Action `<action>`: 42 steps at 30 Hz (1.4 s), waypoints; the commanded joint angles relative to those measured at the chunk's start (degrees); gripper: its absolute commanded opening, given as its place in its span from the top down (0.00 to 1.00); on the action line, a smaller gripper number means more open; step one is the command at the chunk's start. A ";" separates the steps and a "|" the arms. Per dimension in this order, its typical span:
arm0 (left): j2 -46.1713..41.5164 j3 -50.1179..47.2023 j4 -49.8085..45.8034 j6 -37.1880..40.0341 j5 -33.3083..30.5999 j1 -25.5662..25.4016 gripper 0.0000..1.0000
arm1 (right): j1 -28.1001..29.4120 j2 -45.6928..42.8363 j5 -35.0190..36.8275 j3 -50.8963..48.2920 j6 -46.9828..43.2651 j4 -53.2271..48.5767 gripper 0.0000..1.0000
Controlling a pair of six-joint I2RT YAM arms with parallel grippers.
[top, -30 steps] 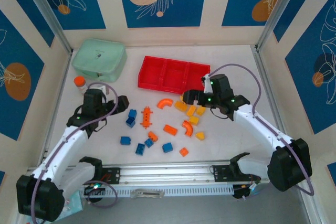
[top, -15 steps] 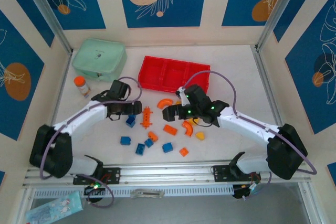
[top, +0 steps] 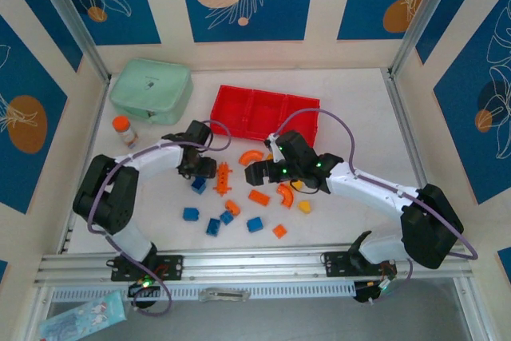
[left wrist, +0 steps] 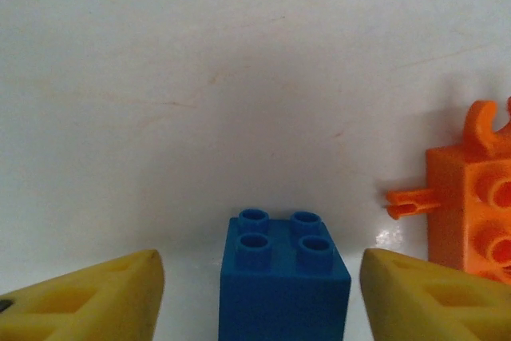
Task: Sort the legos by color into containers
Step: Pick up the lego from the center of the table, then place the lego in the container.
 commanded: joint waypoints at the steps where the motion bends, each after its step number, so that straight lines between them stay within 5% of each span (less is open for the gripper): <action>1: 1.75 1.84 -1.20 0.64 -0.30 -0.43 0.40 | 0.28 -0.05 0.61 0.49 -0.05 0.55 0.01; 15: -0.49 3.58 -3.37 1.36 -1.65 -0.41 0.76 | -1.47 -0.99 0.33 0.45 0.81 0.74 0.01; 27: -3.98 15.47 -3.24 1.33 -3.56 -0.38 0.82 | -9.13 -3.87 -0.92 1.69 0.77 -1.43 0.01; 42: 20.49 43.71 0.61 -0.11 -8.32 -0.37 0.83 | -15.85 -3.93 -1.59 4.79 -1.45 -2.43 0.01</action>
